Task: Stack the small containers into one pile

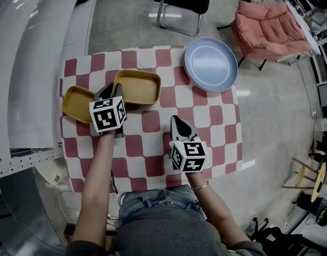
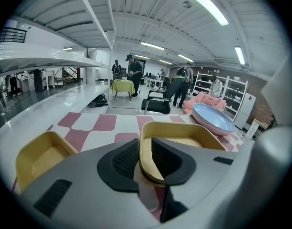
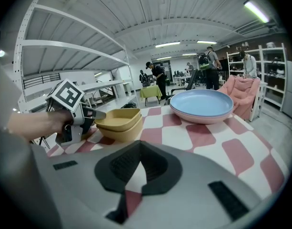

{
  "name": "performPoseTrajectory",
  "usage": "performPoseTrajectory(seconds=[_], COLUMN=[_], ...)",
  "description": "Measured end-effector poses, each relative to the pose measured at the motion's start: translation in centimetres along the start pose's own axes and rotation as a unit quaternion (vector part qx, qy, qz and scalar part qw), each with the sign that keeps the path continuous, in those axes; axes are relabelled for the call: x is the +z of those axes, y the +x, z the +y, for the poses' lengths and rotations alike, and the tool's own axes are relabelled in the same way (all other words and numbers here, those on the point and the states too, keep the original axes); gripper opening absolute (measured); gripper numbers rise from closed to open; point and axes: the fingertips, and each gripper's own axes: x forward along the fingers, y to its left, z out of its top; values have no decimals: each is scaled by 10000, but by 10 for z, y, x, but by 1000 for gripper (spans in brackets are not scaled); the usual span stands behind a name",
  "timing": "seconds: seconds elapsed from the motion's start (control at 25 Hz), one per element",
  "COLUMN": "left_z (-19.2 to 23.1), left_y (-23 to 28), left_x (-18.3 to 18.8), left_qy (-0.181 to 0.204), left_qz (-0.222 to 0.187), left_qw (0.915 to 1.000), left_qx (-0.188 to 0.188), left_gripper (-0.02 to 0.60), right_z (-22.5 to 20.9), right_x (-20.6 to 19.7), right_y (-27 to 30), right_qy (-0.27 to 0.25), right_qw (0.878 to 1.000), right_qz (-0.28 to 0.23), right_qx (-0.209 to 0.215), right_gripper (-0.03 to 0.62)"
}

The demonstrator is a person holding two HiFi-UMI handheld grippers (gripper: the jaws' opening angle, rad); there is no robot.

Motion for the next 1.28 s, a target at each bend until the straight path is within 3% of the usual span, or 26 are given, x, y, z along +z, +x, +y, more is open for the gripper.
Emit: performPoseTrajectory(seconds=[0.52,1.0,1.28], left_z=[20,115,167], left_y=[-52,-125,-146], left_x=[11,-23,-50], left_qy=[-214,-755,-1091], left_qz=[-445,-569,-489], left_qw=[9983,9881,9815], left_qx=[325,1216,1497], left_gripper=[97,97,98], right_z=[33,123,167], right_x=[5,5,-4], right_y=[5,23,37], right_qy=[-289,-828,-1094], right_qw=[9982,9848,9762], right_qz=[-13,132,248], right_qx=[519,1522,1854], right_gripper=[9,9,9])
